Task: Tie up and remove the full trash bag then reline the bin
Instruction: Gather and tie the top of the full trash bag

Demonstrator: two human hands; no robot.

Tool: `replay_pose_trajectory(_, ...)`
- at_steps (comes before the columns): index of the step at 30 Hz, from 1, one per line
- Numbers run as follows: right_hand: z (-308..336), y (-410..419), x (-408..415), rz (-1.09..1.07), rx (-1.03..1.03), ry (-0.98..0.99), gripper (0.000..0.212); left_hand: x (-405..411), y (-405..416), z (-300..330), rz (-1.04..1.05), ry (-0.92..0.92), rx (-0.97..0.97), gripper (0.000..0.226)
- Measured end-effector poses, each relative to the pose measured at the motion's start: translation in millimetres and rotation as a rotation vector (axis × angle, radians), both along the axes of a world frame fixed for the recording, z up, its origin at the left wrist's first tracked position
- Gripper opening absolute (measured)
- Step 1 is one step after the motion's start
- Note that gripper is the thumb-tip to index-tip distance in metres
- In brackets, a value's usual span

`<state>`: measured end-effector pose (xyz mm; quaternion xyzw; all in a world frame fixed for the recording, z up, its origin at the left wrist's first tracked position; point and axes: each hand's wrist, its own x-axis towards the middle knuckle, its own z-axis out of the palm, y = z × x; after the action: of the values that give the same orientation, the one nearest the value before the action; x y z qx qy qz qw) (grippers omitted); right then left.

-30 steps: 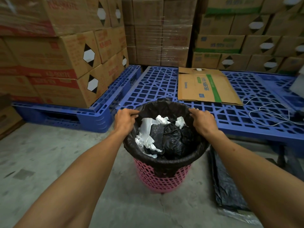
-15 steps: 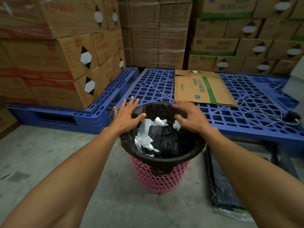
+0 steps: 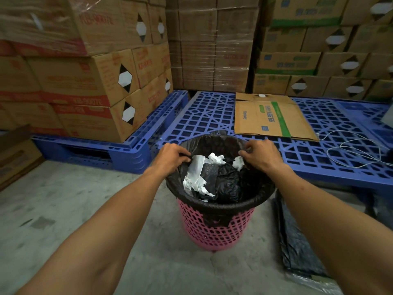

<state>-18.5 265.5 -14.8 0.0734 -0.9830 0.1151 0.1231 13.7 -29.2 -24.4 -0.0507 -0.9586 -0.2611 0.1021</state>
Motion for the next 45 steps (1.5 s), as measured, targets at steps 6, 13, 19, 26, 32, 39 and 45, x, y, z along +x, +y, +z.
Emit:
replay_pose_trajectory(6, 8, 10, 4, -0.284, 0.024, 0.080, 0.058, -2, 4, -2, 0.129, -0.084, -0.008, 0.075)
replay_pose_trajectory(13, 12, 16, 8, -0.388, -0.117, -0.125, 0.036, -14, -5, -8, 0.367, -0.327, 0.135, 0.077)
replay_pose_trajectory(19, 22, -3, 5, -0.095, -0.522, -0.036, 0.035, -14, -11, -2, 0.462, -0.127, 0.091, 0.059)
replay_pose_trajectory(26, 32, -43, 14, 0.314, -0.358, 0.008, 0.031, -4, -12, 5, 0.390, -0.451, 0.382, 0.115)
replay_pose_trajectory(32, 35, -57, 28, 0.433, -0.255, -0.037, 0.045, 2, -13, 4, 0.319, -0.581, 0.434, 0.133)
replay_pose_trajectory(39, 35, -50, 26, 0.349, -0.065, 0.116, 0.049, -12, -12, -8, 0.168, -0.335, 0.288, 0.122)
replay_pose_trajectory(45, 33, -45, 26, 0.295, 0.100, 0.217, 0.046, -21, -7, -14, 0.359, -0.215, 0.271, 0.060)
